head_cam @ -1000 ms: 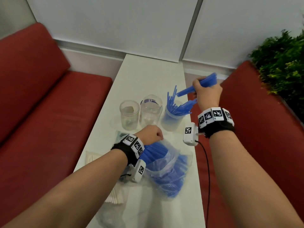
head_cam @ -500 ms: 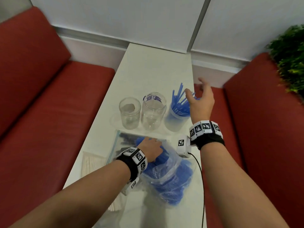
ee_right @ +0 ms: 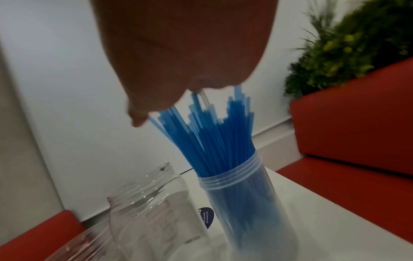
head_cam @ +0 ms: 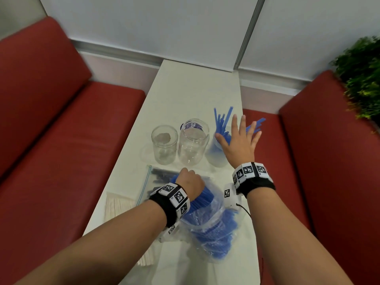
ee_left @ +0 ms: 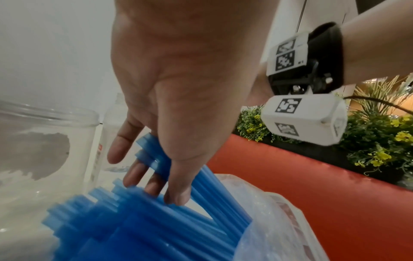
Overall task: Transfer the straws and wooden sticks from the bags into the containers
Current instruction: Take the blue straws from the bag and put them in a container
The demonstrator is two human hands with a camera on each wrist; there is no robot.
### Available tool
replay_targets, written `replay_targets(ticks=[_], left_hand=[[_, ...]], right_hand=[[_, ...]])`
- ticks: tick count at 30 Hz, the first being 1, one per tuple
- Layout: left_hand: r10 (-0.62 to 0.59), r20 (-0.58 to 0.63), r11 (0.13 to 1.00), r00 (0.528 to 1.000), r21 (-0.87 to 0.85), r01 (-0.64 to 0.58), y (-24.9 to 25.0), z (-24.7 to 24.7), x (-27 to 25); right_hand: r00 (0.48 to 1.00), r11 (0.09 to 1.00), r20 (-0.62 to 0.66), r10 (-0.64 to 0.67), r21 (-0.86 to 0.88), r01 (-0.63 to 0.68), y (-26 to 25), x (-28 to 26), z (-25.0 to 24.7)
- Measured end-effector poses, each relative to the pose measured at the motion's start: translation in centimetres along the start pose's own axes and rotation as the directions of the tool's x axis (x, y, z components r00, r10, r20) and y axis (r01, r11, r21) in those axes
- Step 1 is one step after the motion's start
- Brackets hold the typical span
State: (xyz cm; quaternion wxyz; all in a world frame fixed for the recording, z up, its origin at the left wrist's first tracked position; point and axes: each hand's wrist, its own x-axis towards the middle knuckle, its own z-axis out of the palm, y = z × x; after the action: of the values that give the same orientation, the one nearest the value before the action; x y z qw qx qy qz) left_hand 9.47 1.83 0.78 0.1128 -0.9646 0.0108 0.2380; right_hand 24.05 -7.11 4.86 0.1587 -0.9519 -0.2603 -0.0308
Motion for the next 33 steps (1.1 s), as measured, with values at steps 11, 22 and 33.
replay_targets(ticks=[11,22,33], left_hand=[[-0.061,0.087,0.99,0.994,-0.121,0.071,-1.0,-5.0,-2.9],[-0.027,-0.286,0.967,0.958,-0.249,-0.047,-2.5,-11.7,-8.2],[-0.503,-0.411,0.406,0.76,-0.889,-0.212,-3.8,-8.5,-7.3]], right_hand=[[0.874,0.87,0.424,-0.238,0.494,-0.003,-1.4,-9.4,-0.3],[0.955,0.73,0.294,-0.037,0.661,-0.175,-3.1,-11.4,2.7],[0.998,0.343,0.023,0.053,0.939,-0.04,-5.1,-9.8,-4.9]])
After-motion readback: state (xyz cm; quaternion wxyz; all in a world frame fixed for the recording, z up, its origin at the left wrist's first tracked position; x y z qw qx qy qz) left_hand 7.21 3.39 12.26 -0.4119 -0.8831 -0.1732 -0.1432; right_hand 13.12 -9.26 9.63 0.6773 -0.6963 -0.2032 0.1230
